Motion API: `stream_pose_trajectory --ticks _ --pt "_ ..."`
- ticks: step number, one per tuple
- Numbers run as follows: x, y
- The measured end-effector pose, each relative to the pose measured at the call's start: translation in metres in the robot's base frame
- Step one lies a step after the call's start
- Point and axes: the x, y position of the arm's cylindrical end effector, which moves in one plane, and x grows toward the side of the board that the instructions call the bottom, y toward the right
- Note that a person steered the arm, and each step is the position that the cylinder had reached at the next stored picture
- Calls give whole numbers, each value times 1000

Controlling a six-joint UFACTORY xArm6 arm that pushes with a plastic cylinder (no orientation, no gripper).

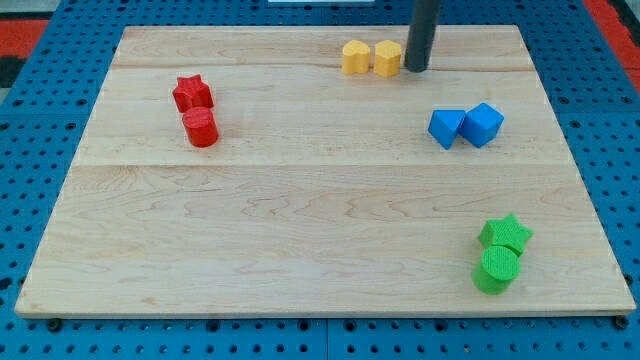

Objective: Separate the yellow heart from yellow hexagon

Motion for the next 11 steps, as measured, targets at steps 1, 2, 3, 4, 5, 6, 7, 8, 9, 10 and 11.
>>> stream_pose_trajectory --ticks 1,2,3,4,5,6,7,8,9,10,11 --pt "-27 -8" --pt "-28 -28" --pt "-12 -61" --pt "27 -104" --pt "35 -68" --pt "36 -18" --pt "62 -62" --pt "70 -148" --pt "39 -157" --pt "-7 -96" --pt "-14 -81"
